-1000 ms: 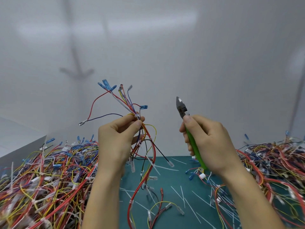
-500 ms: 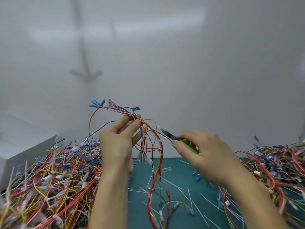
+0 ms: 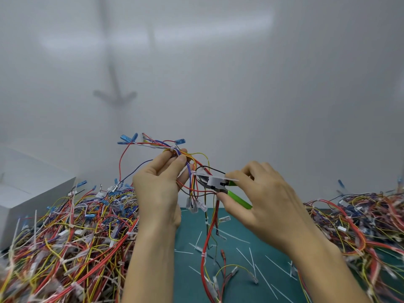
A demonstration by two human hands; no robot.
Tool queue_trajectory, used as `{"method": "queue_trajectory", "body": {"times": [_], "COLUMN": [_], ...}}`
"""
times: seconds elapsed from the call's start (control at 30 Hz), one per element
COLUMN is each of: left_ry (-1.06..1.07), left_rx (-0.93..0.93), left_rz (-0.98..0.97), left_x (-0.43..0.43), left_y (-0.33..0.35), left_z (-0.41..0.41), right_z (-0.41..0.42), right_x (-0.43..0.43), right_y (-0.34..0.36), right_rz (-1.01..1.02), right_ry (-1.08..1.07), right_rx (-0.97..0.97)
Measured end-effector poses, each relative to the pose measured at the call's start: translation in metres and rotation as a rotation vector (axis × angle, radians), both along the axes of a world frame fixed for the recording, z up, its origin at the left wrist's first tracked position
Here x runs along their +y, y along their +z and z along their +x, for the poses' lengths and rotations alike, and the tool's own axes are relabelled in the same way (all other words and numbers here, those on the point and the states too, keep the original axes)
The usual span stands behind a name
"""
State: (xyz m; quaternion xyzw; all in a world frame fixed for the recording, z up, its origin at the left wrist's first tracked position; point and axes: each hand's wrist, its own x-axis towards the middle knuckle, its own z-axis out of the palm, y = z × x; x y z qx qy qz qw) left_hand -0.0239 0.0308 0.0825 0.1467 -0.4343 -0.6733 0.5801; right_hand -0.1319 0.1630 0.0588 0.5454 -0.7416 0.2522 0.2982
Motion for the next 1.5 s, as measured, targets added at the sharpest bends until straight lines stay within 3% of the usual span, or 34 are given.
{"method": "queue_trajectory", "body": {"times": [0.6,1.5], "left_ry": [-0.015,-0.02], "left_rx": [-0.056,-0.077], "left_rz": [-0.039,-0.056], "left_x": [0.0073,0.0094], "left_y": [0.001,0.0013], "left_z": [-0.0016,-0.0019], "right_z": [-0.0011,-0.0013], "right_x": [-0.0001,0.0016], "right_y": [0.0008,0.0019], "right_rz": [-0.112,-0.079], "right_ry": [0.019,0.137], "right_rx": [0.007,-0.088]}}
